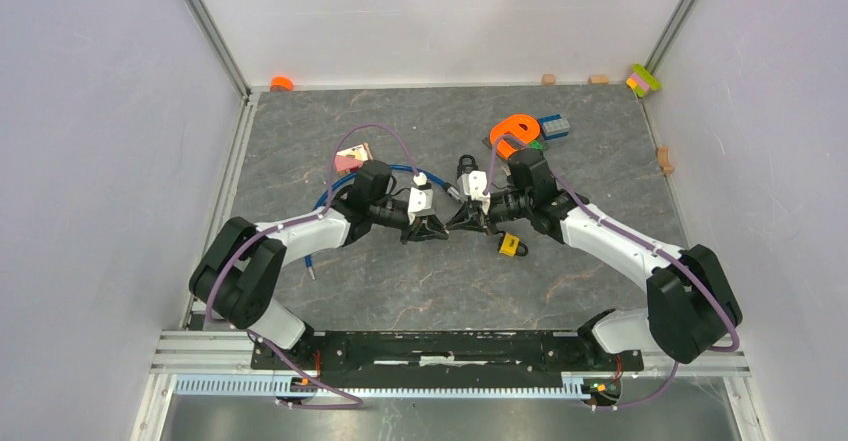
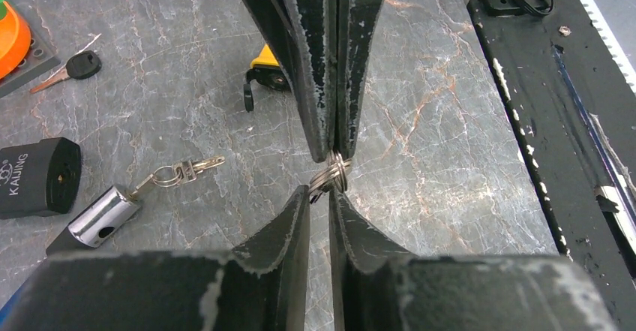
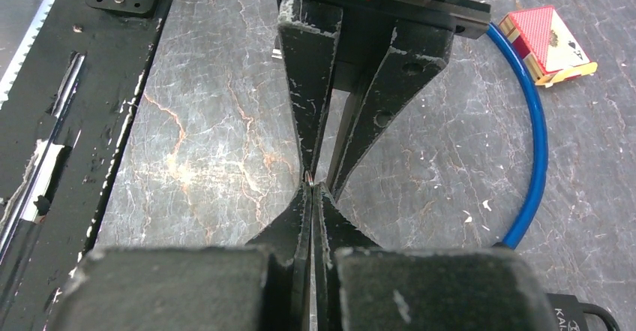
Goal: Unlock with the key
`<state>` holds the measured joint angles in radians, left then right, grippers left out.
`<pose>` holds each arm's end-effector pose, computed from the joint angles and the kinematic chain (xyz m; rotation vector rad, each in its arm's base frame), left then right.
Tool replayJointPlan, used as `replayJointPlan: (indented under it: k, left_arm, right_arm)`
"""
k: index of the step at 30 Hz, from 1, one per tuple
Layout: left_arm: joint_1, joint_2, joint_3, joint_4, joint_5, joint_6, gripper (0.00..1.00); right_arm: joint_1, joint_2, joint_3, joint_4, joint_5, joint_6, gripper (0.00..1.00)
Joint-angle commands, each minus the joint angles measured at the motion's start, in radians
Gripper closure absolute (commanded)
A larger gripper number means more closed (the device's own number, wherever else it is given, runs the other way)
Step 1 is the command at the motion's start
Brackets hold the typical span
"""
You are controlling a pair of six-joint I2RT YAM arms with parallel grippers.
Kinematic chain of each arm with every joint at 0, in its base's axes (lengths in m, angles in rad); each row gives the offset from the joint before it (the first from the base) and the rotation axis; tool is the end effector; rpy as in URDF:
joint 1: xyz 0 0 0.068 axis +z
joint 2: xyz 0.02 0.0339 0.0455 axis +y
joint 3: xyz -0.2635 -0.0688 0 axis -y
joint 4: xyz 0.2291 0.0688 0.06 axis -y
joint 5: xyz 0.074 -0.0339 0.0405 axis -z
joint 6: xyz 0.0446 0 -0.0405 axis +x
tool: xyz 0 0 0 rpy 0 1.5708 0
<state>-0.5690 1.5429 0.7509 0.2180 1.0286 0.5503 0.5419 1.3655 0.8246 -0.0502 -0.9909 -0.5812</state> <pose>0.2303 -0.1926 0.2033 1.5226 1.3162 -1.0967 0.2166 0.1740 0.2501 -1.5093 1.3471 1.0299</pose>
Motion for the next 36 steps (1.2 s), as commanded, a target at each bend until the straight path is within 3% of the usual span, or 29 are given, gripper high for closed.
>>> replayJointPlan:
  k: [1, 11, 18, 29, 36]
  left_arm:
    - [-0.003, 0.004, 0.024, 0.033, 0.002, -0.017, 0.79]
    - [-0.003, -0.005, 0.031, -0.016, -0.004, 0.028, 0.86]
    - [-0.003, -0.008, 0.039, -0.054, -0.001, 0.059, 0.98]
    - [-0.003, -0.019, 0.054, -0.100, -0.025, 0.097, 0.98]
    - [-0.004, -0.021, 0.055, -0.054, -0.008, 0.026, 0.98]
  right_arm:
    - [-0.003, -0.031, -0.007, 0.007, -0.011, 0.001, 1.00]
    - [-0.009, -0.037, -0.010, -0.009, -0.011, -0.012, 1.00]
    - [-0.010, -0.035, -0.012, -0.022, -0.008, -0.020, 1.00]
    - [-0.010, -0.024, -0.012, -0.044, 0.001, -0.036, 1.00]
    - [-0.011, -0.008, -0.007, -0.079, 0.010, -0.065, 0.98]
